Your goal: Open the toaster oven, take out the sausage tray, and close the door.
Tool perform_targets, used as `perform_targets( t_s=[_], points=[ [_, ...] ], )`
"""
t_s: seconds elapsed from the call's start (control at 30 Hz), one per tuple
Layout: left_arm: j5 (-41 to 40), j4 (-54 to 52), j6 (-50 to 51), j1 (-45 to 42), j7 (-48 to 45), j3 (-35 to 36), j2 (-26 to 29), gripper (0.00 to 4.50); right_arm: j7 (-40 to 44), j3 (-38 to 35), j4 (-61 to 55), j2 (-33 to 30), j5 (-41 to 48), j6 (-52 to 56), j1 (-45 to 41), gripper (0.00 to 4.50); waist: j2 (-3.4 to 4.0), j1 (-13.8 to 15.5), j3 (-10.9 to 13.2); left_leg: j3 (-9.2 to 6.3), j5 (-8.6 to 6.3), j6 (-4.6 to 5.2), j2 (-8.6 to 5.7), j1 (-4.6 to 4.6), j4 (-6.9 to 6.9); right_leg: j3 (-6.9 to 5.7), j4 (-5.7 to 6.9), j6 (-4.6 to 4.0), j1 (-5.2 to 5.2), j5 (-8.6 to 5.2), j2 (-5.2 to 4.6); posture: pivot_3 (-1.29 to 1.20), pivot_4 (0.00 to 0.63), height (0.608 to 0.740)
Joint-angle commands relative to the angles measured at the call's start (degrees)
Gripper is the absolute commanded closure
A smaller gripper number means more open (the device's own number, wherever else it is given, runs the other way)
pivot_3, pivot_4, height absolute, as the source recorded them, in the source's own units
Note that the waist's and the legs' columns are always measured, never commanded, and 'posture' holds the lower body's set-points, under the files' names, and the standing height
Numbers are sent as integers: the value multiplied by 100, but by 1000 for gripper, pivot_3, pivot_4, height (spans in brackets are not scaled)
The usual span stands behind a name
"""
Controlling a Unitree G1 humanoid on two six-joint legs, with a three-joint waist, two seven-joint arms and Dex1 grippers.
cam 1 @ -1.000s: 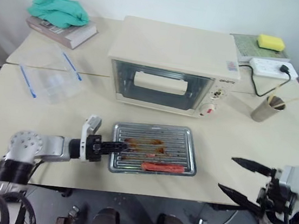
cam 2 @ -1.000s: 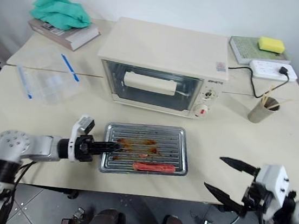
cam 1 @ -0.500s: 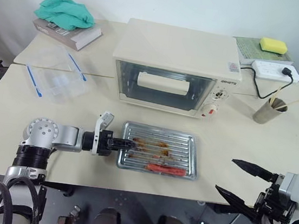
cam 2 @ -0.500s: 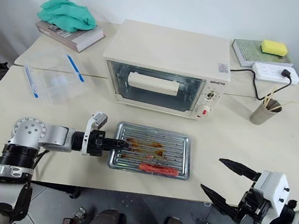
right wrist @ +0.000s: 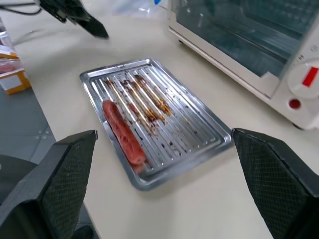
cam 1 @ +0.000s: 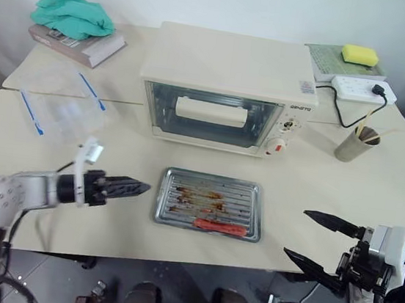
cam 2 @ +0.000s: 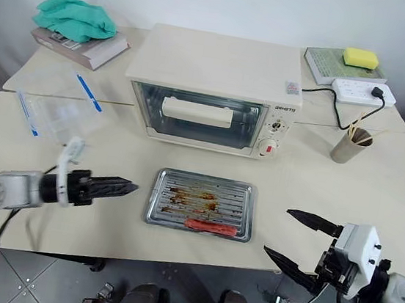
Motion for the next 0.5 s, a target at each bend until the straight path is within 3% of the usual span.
perform_targets(
  t_s=[0.03, 0.17, 0.3, 0.5],
  points=[
    [1022, 84, -2085, 837, -989, 587, 86, 52, 172, 216, 229, 172, -215, -589, -249, 0, 1, -4, 0, 2, -1, 0, 0, -1, -3, 0, -3, -1, -1, 0, 0, 0, 150, 740],
    [1680, 458, -3608, 1400, -1148, 1001, -213, 52, 642, 376, 474, 52, 282, -445, -601, 0, 2, 63, 1, 4, -1, 2, 0, -2, -26, -6, -14, 0, -4, 0, 0, 0, 150, 740],
    [1929, 294, -4506, 1901, -1083, 1372, -596, 52, 1409, 621, 854, -123, -99, -1102, -870, 0, -6, 82, 2, 18, -13, 19, 1, -1, -27, -5, -5, 4, -3, 2, -3, 0, 150, 740],
    [1860, 239, -4700, 1808, -920, 1390, -799, 52, 1572, 762, 1470, -16, -373, -1656, -1209, 0, -14, 113, 2, 17, -15, 21, 2, -1, -11, -13, 1, 9, 4, 5, -4, 0, 150, 740]
  ],
)
